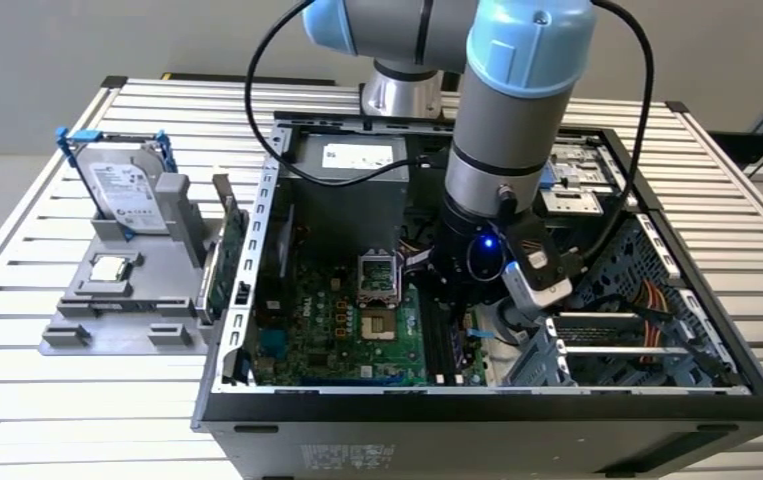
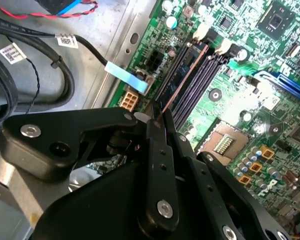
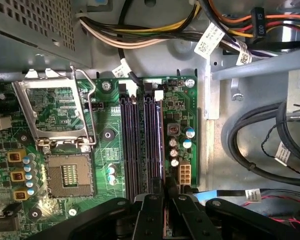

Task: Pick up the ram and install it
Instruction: 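Press down the ram until it locks into place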

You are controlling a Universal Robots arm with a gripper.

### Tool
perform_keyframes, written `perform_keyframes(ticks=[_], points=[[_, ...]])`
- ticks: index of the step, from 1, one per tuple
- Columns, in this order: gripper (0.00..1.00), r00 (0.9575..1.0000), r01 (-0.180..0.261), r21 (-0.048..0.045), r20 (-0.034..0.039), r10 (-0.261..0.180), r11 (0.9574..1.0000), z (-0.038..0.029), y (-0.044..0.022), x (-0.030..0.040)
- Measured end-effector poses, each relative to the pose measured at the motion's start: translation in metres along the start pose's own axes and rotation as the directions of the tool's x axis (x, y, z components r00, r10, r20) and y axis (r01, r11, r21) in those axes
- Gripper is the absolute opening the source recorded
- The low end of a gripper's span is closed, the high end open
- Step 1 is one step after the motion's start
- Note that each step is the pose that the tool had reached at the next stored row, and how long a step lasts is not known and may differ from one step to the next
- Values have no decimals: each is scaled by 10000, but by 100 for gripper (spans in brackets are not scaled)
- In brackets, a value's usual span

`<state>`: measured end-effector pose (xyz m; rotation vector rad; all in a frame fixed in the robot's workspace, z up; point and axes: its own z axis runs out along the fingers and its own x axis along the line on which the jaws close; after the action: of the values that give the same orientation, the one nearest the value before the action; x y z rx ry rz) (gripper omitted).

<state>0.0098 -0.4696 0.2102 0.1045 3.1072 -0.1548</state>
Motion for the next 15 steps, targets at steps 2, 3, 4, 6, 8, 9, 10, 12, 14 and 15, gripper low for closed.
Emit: perform_keyframes(ticks=[2, 3, 4, 6, 8, 9, 10, 12, 14, 15], points=[[0, 10000, 0, -2, 1, 0, 10000, 2, 4, 1], [0, 10000, 1, 5, -1, -1, 10000, -2, 6, 3], [0, 10000, 0, -7, -2, 0, 10000, -1, 15, 4], [0, 10000, 0, -28, 6, 0, 10000, 7, 37, 4], [0, 10000, 2, -20, 4, -2, 10000, 4, 38, 3], [0, 10000, 2, -19, 4, -2, 10000, 4, 38, 4], [0, 10000, 1, -18, 4, -1, 10000, 4, 38, 4], [0, 10000, 1, -17, 4, -1, 10000, 4, 38, 4], [0, 10000, 1, -17, 3, -1, 10000, 5, 38, 4], [0, 10000, 1, -17, 3, -1, 10000, 5, 38, 4]])
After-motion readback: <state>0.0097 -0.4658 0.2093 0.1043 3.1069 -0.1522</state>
